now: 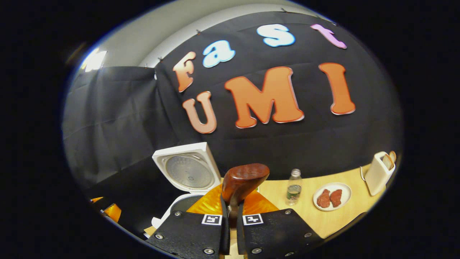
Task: Close the left gripper, press the button to open the rice cooker; take a wooden spoon from the chopstick holder with the right hand, scoop a spoonful of rice and pour it into the rice cooker, then put the wooden spoon back into the chopstick holder.
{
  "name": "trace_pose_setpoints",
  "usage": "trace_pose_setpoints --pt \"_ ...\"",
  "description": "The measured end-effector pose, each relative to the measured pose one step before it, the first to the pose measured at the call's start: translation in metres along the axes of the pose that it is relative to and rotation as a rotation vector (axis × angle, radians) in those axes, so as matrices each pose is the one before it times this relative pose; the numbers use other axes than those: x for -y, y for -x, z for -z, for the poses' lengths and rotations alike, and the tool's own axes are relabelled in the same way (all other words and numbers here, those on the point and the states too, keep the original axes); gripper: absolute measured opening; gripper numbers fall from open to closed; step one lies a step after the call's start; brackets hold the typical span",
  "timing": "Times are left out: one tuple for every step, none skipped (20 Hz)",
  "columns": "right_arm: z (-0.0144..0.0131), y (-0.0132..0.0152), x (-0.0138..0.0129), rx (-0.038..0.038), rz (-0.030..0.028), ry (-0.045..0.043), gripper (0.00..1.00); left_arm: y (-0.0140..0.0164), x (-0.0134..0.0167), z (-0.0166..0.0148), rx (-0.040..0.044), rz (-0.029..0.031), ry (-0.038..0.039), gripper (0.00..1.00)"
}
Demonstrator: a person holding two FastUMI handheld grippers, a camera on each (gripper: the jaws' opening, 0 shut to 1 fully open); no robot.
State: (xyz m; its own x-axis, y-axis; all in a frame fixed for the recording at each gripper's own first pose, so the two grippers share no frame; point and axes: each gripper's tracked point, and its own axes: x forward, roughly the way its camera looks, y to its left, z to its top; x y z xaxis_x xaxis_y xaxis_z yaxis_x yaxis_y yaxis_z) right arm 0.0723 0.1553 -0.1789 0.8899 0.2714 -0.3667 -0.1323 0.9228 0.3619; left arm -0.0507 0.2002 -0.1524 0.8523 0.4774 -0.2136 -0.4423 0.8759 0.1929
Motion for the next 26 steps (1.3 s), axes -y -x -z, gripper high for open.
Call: trace_pose_setpoints --pt "0.00323 0.01032 0.02308 -0.00468 0.03844 -0.02539 0.07 0.00118 0.01073 -0.00048 -0.00003 0.01641 -0.00719 1.0" --pt "0.00426 0.00941 0.02232 -0.00837 0.03761 -0.02098 0.07 0.00151 0.0074 0.0031 -0.00181 0.01095 -0.01216 1.0" --pt "0.00477 0.0085 0.02233 -0.01085 0.03534 -0.02293 0.07 0.00092 0.00883 0.00088 -0.00636 0.00883 -0.01175 0.99" --pt "0.00598 0.00978 0.02005 -0.01534 0.02812 -0.01991 0.07 0.0015 0.00728 0.00187 -0.00517 0.01033 -0.00632 0.99" --pt "0.00564 0.00853 0.02332 -0.01365 0.03825 -0.02342 0.07 0.00288 0.0078 -0.00013 -0.00017 0.01057 -0.00304 1.0" --pt "0.00226 0.00669 0.01851 -0.0071 0.03079 -0.01243 0.07 0.00165 0.0062 0.00048 -0.00201 0.00751 -0.00317 1.0" --pt "0.00243 0.00713 0.0222 -0.00327 0.03778 -0.01241 0.07 0.00113 0.00653 -0.00053 -0.0009 0.00803 -0.00193 1.0" --pt "0.00115 0.00501 0.01825 -0.00251 0.03322 -0.0121 0.07 0.00096 0.00622 0.00046 -0.00207 0.00958 -0.00286 1.0" --pt "0.00146 0.00459 0.01721 -0.00536 0.0302 -0.0136 0.07 -0.00028 0.0062 -0.00108 0.00381 0.00781 -0.01168 0.99" --pt "-0.00158 0.0057 0.0157 0.0035 0.02408 -0.01747 0.07 -0.00258 0.00098 -0.00229 0.00343 -0.00192 -0.01299 1.0" --pt "-0.00293 0.0043 0.0145 0.007 0.01738 -0.01589 0.07 -0.00263 0.00364 -0.00102 -0.00467 0.00372 -0.00302 0.99" --pt "0.00023 0.00383 0.01386 0.00281 0.01927 -0.00989 0.07 -0.00168 0.00482 -0.00267 0.00161 0.00609 0.00302 0.99" --pt "0.00022 0.00233 0.01542 0.00249 0.02272 -0.00517 0.07 -0.00161 0.00375 -0.00469 0.00518 0.0019 0.00217 1.0" --pt "0.00193 0.00214 0.01509 -0.00189 0.02502 -0.00177 0.07 -0.00133 0.00461 -0.00417 0.00435 0.00561 0.00134 0.99" --pt "0.00297 0.00092 0.01494 -0.0028 0.02426 -0.00323 0.07 -0.00172 0.00423 -0.00419 0.00722 0.00117 0.00118 1.0" --pt "0.00346 0.00159 0.01343 -0.00549 0.01883 -0.00475 0.07 -0.00086 0.00471 -0.00413 0.00929 0.00298 -0.0013 0.98" --pt "0.00468 0.00166 0.01118 -0.01139 0.01363 -0.00563 0.07 -0.00308 0.00197 -0.00544 0.0099 -0.00496 -0.00466 0.99" --pt "0.00449 0.00205 0.00686 -0.00901 0.0071 -0.00589 0.07 -0.00164 0.00205 -0.00275 0.00609 -0.00199 -0.00389 0.98" --pt "0.00339 0.0004 0.00592 -0.00238 0.00255 -0.00418 0.07 -0.00169 0.00151 -0.00639 0.00959 -0.00237 -0.00219 0.99" --pt "0.00485 -0.00077 0.00643 -0.0015 0.00724 -0.00644 0.07 -0.00263 -0.00099 -0.00753 0.01174 -0.00579 0.00049 1.0" --pt "0.00697 -0.00241 0.0066 -0.00436 0.00741 -0.00722 0.07 -0.0044 0.0003 -0.00779 0.0106 -0.00111 0.00383 1.0" --pt "0.00921 -0.00403 0.00606 -0.01372 0.01052 -0.01412 0.08 -0.00404 -0.00062 -0.00555 0.00775 -0.00404 0.00513 1.0" --pt "0.01115 -0.00258 0.00526 -0.02551 0.00667 -0.01538 0.08 -0.00527 -0.00096 -0.00417 0.00107 -0.00362 0.00446 1.0" --pt "0.01042 -0.00484 0.00511 -0.01876 0.00974 -0.02063 0.09 -0.00446 -0.00213 -0.00604 0.00395 -0.00447 0.00353 1.0" --pt "0.00786 -0.00464 0.00372 -0.01334 0.00631 -0.01604 0.09 -0.00431 -0.00146 -0.00557 0.0078 -0.00164 0.00745 1.0" --pt "0.00699 -0.00234 -0.00005 -0.00621 0.0008 -0.0123 0.09 -0.00477 -0.00066 -0.00689 0.00838 -0.00207 0.00562 1.0"
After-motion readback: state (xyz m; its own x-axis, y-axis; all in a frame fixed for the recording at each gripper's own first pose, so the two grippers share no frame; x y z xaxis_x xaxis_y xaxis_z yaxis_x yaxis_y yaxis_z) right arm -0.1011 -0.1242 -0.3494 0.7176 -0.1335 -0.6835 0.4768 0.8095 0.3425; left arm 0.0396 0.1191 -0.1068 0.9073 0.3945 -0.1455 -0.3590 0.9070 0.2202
